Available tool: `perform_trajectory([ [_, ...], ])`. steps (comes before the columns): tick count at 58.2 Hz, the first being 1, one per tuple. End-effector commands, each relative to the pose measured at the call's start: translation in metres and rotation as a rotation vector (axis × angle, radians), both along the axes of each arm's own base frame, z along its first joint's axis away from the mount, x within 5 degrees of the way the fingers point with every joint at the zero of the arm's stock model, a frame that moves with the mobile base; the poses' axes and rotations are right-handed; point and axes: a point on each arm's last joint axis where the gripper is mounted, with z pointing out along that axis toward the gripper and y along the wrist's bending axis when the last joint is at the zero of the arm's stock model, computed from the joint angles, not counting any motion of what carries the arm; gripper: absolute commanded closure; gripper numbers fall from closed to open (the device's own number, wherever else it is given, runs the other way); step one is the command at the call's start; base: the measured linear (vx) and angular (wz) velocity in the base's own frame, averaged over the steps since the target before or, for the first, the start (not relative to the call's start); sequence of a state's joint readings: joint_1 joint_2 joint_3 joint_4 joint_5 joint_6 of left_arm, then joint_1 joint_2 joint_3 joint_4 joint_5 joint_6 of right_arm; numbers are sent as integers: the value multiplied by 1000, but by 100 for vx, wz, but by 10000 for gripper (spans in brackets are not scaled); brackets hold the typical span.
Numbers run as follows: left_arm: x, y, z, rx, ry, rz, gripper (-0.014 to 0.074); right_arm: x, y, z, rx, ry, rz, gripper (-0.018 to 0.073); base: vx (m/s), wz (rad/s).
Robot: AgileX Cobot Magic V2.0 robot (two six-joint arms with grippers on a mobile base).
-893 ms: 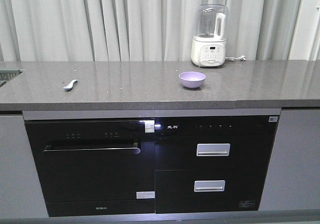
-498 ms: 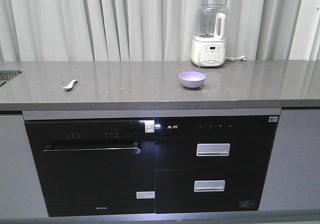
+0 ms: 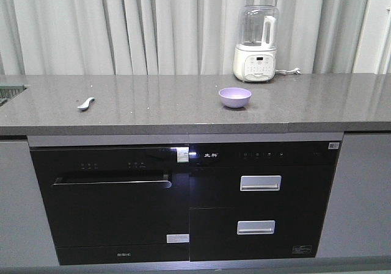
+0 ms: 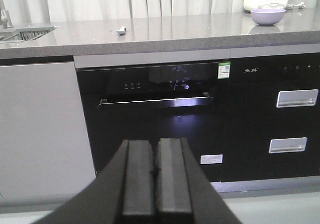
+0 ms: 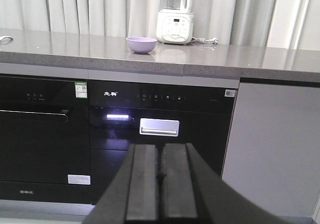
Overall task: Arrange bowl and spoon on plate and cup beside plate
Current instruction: 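Drive the base toward the counter with the white spoon and lavender bowl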
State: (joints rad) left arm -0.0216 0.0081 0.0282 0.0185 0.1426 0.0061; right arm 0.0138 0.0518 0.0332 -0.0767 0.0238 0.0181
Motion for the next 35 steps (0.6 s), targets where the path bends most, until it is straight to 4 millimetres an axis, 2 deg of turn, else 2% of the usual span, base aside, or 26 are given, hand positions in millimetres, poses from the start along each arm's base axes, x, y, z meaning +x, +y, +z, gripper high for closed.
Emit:
perform_trajectory([
  [1, 2, -1, -1, -14, -43, -8, 603, 2, 0, 2, -7, -51, 1, 568, 0, 0],
  [35, 2, -1, -1, -14, -43, -8, 603, 2, 0, 2, -7, -51, 1, 568, 5, 2],
])
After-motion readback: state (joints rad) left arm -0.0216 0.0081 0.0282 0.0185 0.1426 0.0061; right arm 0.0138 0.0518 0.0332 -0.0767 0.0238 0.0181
